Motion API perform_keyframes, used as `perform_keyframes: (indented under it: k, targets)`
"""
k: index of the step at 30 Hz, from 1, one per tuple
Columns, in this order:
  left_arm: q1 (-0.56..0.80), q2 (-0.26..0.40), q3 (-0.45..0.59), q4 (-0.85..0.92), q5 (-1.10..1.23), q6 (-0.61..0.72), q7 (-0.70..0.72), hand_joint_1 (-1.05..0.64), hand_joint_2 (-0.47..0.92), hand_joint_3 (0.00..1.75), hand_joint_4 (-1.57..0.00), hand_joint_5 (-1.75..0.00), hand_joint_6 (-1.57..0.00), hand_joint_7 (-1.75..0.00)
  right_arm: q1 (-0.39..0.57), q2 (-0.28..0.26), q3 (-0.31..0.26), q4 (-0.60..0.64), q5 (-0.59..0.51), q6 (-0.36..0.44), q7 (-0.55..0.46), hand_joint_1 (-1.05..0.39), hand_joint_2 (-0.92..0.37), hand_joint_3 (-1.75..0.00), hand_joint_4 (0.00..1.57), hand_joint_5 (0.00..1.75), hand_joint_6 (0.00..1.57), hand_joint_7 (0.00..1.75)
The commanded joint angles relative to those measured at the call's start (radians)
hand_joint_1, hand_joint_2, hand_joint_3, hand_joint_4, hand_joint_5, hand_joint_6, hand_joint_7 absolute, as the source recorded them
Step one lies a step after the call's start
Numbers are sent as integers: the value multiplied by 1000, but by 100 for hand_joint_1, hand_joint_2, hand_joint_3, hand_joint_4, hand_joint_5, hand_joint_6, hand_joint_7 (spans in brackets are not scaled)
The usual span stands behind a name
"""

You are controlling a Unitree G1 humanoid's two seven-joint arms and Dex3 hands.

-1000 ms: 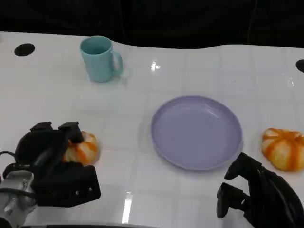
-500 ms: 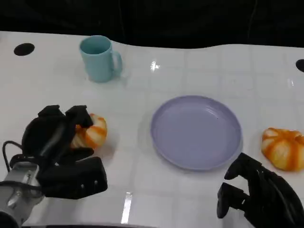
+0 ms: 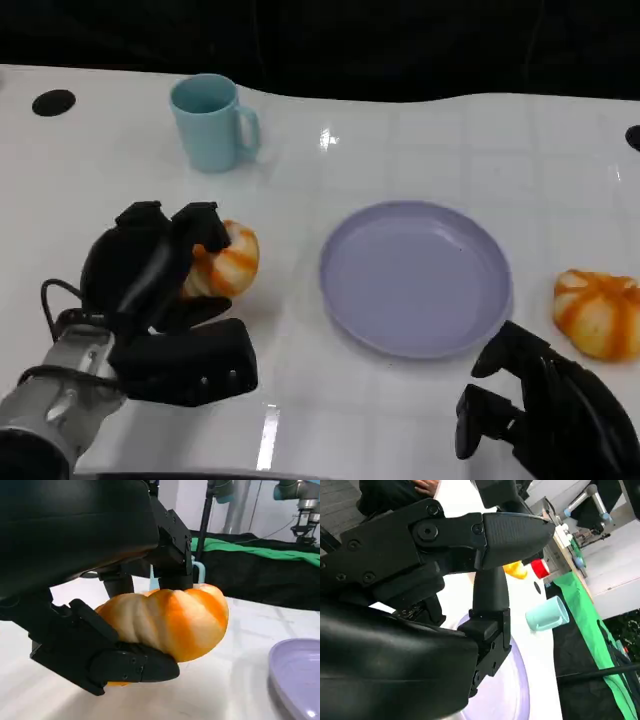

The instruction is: Grasp the bread from the table and place it into the plate.

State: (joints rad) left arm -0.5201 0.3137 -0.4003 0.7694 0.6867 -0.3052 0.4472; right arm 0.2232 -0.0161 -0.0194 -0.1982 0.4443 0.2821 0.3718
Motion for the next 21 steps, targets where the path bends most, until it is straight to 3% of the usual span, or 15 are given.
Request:
perform_keyframes:
  k: [1,2,5,21]
  targets:
    - [-31,2,-2,-1,2,-18,-12,-18,63,76,-86,-175,-62,-175,-2,-9,-10,12,9,-13,12,-56,-92,-44,75,175,46,174]
    - [-38,-3,-4,3,-1,-33,-12,-23,65,86,-88,-175,-65,-175,-4,-9,-11,14,11,-13,15,-56,-92,-44,75,175,46,174]
    - [-46,-9,-4,10,-2,-53,-12,-27,65,94,-90,-175,-66,-175,-6,-9,-13,18,13,-13,19,-56,-92,-44,75,175,47,174]
    - [-143,-86,-37,48,-1,-97,-65,-20,54,104,-90,-175,-64,-175,4,-4,5,14,-7,-36,16,-55,-92,-45,77,175,48,174]
